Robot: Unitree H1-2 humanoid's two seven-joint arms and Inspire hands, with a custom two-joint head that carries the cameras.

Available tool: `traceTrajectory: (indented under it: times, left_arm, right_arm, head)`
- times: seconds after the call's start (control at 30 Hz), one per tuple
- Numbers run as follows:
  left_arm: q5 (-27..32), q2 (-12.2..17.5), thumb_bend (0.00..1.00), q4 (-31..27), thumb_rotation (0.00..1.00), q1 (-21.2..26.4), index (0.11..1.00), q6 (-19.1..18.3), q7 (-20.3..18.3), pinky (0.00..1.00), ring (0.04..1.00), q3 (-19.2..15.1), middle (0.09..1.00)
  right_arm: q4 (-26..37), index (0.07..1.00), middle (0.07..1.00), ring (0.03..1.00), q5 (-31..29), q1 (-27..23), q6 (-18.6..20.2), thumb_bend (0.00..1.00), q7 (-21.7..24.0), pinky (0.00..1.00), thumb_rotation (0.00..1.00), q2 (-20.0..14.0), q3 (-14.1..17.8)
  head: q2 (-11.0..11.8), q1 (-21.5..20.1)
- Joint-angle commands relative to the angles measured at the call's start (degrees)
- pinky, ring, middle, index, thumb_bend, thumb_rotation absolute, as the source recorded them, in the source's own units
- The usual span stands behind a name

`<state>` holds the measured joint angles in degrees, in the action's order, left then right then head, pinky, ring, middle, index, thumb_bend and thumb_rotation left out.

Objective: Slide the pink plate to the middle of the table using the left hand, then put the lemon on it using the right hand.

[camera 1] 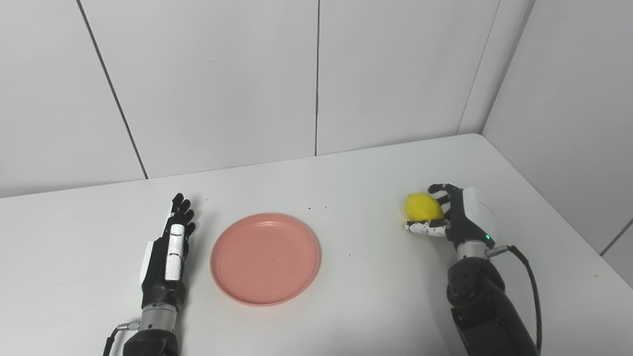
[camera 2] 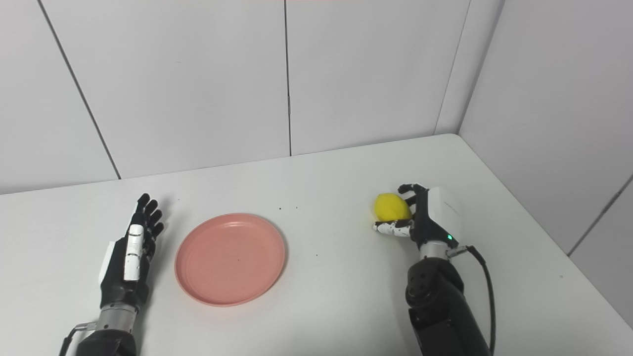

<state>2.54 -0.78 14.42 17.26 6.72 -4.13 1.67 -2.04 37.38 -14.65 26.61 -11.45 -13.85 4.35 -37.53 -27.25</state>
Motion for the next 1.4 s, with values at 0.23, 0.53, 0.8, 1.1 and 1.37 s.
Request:
traceTrajectory:
  times: [0.23,0.53,0.8,1.1,1.37]
  left_arm:
    - [-1.0,0.2,0.56,-0.2,1.00,-0.9,0.977,0.1,0.7,0.98,0.981,0.0,0.980]
    - [-1.5,-0.2,0.56,-0.7,1.00,-1.0,0.971,-0.6,1.2,0.96,0.970,0.2,0.974]
    - [-1.6,-0.6,0.56,-2.2,1.00,-1.6,0.975,-2.1,1.2,0.97,0.969,0.7,0.977]
    - [-2.4,-1.3,0.53,-3.3,1.00,-2.1,0.994,-2.7,1.0,0.97,0.974,1.9,0.992]
    - [-2.5,-2.3,0.57,-3.3,1.00,-2.1,0.997,-2.6,1.4,0.99,0.992,2.0,0.998]
  right_arm:
    - [-1.0,0.506,0.470,0.444,-1.5,-1.6,-4.3,0.52,-9.8,0.17,0.00,1.6,1.9]
    - [0.9,0.501,0.480,0.444,-3.1,-1.4,-9.5,0.52,-15.1,0.22,0.00,3.2,1.6]
    - [4.8,0.492,0.473,0.443,-3.5,-1.2,-12.3,0.52,-15.3,0.14,0.00,4.3,-0.4]
    - [8.4,0.490,0.474,0.210,-2.9,-1.7,-14.8,0.53,-13.3,0.13,0.00,6.4,-6.2]
    - [6.5,0.512,0.459,0.315,-2.9,-3.2,-18.6,0.52,-10.3,0.22,0.00,9.0,-13.8]
  head:
    - [0.0,0.5]
    - [0.0,1.3]
    - [-0.1,3.0]
    - [-0.3,7.3]
    - [-0.5,9.5]
